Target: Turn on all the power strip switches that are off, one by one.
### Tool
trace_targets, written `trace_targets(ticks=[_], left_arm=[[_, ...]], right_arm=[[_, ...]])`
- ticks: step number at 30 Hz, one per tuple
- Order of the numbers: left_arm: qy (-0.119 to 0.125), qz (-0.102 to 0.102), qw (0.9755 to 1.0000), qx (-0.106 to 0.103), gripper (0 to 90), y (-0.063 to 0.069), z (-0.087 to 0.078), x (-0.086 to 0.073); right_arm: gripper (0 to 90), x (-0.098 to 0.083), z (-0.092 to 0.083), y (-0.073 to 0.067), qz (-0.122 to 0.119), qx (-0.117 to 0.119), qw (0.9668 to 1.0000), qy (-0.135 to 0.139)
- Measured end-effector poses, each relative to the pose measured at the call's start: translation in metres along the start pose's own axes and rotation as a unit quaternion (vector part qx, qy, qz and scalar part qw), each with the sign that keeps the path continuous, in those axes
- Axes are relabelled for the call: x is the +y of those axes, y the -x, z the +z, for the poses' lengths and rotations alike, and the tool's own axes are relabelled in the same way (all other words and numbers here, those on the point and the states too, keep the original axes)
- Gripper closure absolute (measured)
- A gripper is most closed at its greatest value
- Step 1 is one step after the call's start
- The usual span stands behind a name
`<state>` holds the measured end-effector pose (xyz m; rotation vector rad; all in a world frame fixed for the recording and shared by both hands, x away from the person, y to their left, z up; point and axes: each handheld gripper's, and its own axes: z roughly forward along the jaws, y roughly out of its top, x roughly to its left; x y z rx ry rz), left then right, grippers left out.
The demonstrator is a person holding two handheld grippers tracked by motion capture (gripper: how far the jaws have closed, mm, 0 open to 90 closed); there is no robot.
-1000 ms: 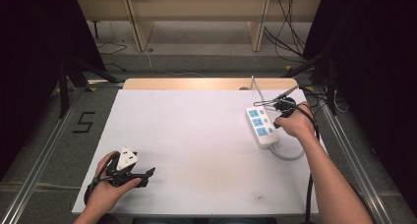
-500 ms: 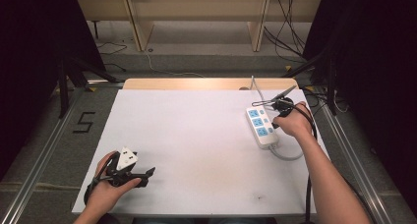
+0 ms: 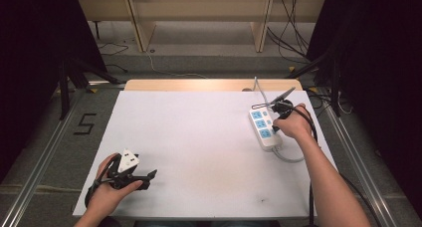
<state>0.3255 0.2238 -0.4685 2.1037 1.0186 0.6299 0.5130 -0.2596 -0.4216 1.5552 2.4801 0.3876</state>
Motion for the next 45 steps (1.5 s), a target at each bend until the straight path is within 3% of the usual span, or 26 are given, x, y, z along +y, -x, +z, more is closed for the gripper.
trace_targets(ticks=[9, 14, 22, 33, 40, 45], left_arm=[[0.0, 0.0, 1.0, 0.0, 17.2, 0.0, 0.0, 0.0], [-0.001, 0.001, 1.0, -0.001, 17.2, 0.0, 0.0, 0.0], [-0.001, 0.0, 1.0, -0.003, 17.2, 0.001, 0.0, 0.0], [-0.002, 0.003, 1.0, -0.003, 17.2, 0.001, 0.0, 0.0], [-0.003, 0.002, 1.0, -0.003, 17.2, 0.001, 0.0, 0.0], [-0.002, 0.002, 1.0, -0.003, 17.2, 0.001, 0.001, 0.001]], right_arm=[[90.0, 0.002, 0.002, -0.002, 0.0, 0.003, 1.0, -0.003], [90.0, 0.004, 0.004, -0.007, -0.011, -0.016, 0.9997, -0.013], [90.0, 0.004, 0.005, -0.008, -0.01, -0.019, 0.9996, -0.019], [90.0, 0.004, 0.007, -0.005, 0.002, -0.004, 0.9995, -0.032], [90.0, 0.002, 0.005, -0.004, -0.005, -0.002, 0.9998, -0.021], [90.0, 0.004, -0.007, 0.001, 0.01, -0.006, 0.9998, 0.018]])
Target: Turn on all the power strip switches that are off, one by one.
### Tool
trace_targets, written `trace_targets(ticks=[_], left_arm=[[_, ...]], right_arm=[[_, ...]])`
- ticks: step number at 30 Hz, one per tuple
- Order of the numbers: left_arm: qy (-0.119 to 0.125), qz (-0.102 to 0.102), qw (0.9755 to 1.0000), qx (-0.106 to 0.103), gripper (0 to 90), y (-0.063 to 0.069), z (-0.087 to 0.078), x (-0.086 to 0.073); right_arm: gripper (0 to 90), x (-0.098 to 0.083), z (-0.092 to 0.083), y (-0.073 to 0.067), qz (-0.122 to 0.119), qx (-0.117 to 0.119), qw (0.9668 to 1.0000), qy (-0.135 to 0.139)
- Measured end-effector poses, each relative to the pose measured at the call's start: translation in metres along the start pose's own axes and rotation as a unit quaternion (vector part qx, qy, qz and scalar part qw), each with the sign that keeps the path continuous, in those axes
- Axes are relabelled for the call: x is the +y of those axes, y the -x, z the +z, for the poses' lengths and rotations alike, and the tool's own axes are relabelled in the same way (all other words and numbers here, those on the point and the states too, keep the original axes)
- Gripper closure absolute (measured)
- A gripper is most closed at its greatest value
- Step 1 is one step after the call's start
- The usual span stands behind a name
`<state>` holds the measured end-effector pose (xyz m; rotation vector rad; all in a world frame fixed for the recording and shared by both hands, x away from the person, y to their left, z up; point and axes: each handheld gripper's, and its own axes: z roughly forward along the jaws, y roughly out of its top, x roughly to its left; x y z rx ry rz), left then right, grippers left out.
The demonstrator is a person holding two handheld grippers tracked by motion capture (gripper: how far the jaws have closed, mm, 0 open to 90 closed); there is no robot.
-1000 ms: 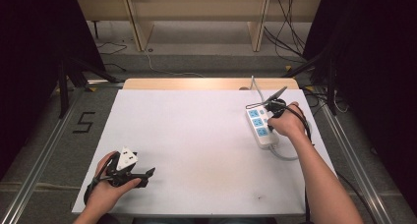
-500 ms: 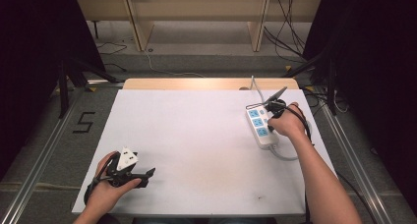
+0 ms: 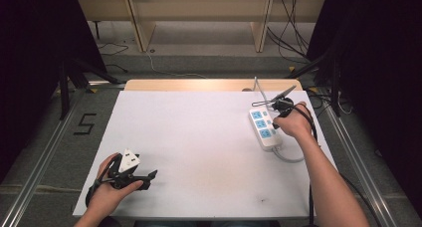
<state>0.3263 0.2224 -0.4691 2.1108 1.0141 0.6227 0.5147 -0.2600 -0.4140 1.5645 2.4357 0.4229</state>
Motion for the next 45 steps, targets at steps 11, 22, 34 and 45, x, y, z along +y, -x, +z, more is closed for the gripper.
trace_targets(ticks=[11, 22, 34, 45], left_arm=[[0.0, 0.005, 1.0, -0.001, 17.2, 0.0, -0.002, 0.0], [0.003, 0.005, 1.0, -0.001, 17.2, 0.001, -0.002, 0.0], [0.001, 0.005, 1.0, -0.002, 17.2, 0.001, -0.002, 0.0], [0.001, 0.005, 1.0, -0.002, 17.2, 0.001, -0.002, 0.0]], right_arm=[[90.0, 0.01, -0.001, 0.0, -0.001, 0.001, 1.0, 0.003], [90.0, 0.021, 0.002, 0.006, 0.006, -0.005, 1.0, 0.003], [90.0, 0.03, 0.008, 0.01, 0.01, -0.004, 0.9999, 0.007], [90.0, 0.041, 0.012, 0.014, 0.014, -0.004, 0.9998, 0.011]])
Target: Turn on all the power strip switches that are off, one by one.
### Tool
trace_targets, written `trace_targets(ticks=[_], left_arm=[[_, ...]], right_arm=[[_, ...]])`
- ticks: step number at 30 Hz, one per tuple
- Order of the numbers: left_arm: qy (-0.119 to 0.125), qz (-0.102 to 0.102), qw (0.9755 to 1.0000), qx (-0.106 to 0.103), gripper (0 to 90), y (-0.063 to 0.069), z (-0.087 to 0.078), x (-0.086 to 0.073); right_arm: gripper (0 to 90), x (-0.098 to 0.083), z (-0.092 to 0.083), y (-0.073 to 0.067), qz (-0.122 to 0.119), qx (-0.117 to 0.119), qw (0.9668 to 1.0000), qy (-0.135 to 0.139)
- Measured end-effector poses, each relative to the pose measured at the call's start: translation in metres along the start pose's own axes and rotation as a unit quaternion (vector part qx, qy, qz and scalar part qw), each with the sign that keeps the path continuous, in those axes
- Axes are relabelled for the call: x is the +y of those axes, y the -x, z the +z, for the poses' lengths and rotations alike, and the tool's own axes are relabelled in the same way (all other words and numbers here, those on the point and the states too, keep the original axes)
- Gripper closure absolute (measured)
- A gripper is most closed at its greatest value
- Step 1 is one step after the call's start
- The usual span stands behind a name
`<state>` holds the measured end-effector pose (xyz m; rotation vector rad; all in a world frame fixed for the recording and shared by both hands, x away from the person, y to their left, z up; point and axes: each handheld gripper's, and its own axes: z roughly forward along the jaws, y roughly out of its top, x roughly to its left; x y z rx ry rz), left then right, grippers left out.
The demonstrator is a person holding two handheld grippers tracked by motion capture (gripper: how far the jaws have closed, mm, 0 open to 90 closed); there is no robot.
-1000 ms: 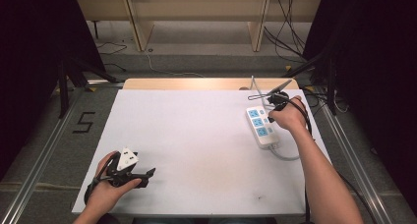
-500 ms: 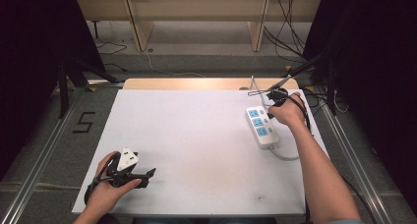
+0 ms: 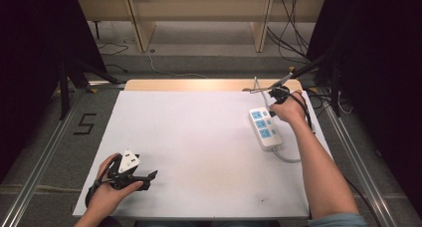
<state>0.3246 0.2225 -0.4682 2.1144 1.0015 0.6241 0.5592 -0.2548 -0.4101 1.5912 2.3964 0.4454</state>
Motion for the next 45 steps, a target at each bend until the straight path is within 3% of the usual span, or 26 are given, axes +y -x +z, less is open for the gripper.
trace_targets(ticks=[15, 45], left_arm=[[0.0, 0.0, 1.0, 0.0, 17.2, 0.0, 0.0, 0.0], [0.001, -0.001, 1.0, -0.001, 17.2, 0.0, -0.001, 0.0]], right_arm=[[90.0, 0.01, 0.007, 0.004, 0.009, 0.002, 0.9999, 0.005], [90.0, 0.021, 0.026, -0.001, 0.01, 0.002, 0.9999, 0.006]])
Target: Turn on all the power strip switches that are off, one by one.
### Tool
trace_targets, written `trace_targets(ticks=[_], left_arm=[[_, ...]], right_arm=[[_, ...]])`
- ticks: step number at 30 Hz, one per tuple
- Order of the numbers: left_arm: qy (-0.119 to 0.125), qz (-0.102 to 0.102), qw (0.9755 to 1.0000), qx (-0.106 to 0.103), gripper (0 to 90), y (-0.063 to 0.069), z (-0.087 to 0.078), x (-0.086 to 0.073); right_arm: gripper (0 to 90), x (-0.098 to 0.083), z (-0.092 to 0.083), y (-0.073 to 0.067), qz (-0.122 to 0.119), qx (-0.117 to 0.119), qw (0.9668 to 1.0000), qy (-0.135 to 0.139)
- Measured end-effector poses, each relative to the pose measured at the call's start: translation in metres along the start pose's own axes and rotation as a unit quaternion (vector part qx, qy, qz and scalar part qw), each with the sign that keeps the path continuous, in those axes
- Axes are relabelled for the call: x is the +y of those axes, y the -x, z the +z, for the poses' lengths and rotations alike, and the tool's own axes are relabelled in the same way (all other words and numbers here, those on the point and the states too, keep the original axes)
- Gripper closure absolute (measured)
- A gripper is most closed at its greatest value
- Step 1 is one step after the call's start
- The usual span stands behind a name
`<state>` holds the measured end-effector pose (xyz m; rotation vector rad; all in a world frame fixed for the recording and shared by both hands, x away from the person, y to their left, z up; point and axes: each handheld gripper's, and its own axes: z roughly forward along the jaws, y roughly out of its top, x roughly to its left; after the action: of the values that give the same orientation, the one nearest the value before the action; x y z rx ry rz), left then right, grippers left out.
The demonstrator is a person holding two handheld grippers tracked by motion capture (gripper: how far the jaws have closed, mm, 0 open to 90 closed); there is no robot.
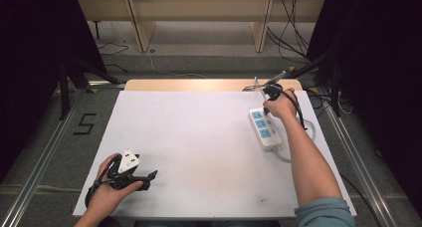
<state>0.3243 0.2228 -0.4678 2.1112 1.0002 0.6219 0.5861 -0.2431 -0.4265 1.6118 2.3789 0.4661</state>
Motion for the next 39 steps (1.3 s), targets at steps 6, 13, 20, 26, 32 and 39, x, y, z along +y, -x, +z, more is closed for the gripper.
trace_targets(ticks=[6, 13, 20, 26, 32, 39], left_arm=[[0.0, 0.0, 1.0, 0.0, 17.2, 0.0003, 0.0002, 0.0001], [0.0, 0.001, 1.0, -0.001, 17.2, 0.0005, -0.0001, 0.0003], [0.0, 0.003, 1.0, -0.002, 17.2, 0.0015, 0.0003, 0.0007], [0.0, 0.003, 1.0, -0.002, 17.2, 0.0015, 0.0004, 0.0007], [0.0, 0.003, 1.0, -0.003, 17.2, 0.002, 0.0007, 0.0008], [-0.001, 0.003, 1.0, -0.003, 17.2, 0.0018, 0.0009, 0.0008]], right_arm=[[90.0, 0.0001, 0.0002, -0.0012, 0.001, 0.0, 1.0, 0.0], [90.0, 0.0007, 0.0016, -0.004, 0.0, -0.008, 1.0, 0.0], [90.0, 0.0, 0.0029, -0.0063, -0.002, -0.017, 0.9999, 0.0], [90.0, -0.0001, 0.0037, -0.0065, 0.0, -0.017, 0.9999, 0.0], [90.0, 0.0003, 0.0038, -0.0083, 0.0, -0.023, 0.9997, -0.004], [90.0, 0.0006, 0.004, -0.008, 0.003, -0.021, 0.9998, -0.006]])
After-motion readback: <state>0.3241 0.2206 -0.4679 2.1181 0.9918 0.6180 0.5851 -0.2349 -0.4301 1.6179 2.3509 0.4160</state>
